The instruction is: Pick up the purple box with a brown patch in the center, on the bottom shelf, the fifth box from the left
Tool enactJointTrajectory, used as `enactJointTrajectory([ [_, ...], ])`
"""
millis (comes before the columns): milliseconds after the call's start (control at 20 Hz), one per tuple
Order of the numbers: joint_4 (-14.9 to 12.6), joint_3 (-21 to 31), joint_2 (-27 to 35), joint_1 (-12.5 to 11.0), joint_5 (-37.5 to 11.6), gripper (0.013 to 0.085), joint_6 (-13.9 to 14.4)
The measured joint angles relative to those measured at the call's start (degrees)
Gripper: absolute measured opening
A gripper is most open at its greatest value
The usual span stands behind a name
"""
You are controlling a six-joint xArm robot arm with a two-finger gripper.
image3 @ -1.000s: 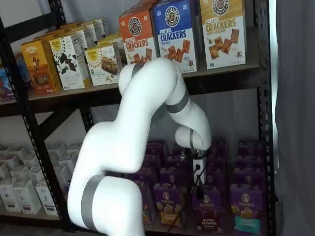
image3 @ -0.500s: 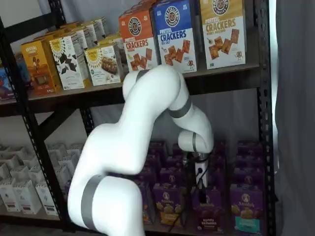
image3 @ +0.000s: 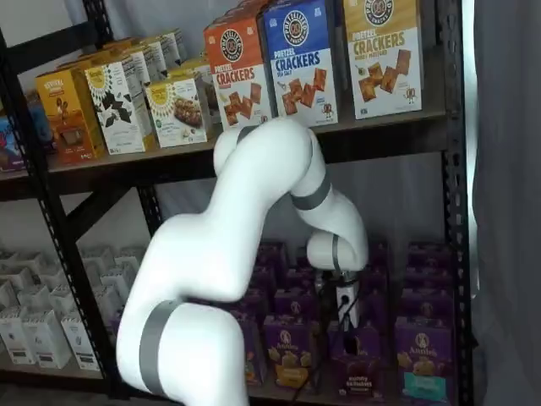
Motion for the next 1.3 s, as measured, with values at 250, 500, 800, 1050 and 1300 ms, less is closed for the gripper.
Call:
enactJointTrajectory([
  [250, -0.5, 0.6, 0.3, 0.1, -1.9, 0.0730, 0.5],
  [500, -0.4, 0.8, 0.6, 0.3, -2.5, 0.0610, 0.6],
  [800, -0.9, 0.7, 0.7, 0.4, -2.4, 0.0490, 1.2],
  [1050, -0.9, 0.6, 0.7, 0.4, -1.9, 0.0450, 1.2],
  [1300, -1.7, 0.7, 0.6, 0.4, -1.7, 0.0370, 1.9],
])
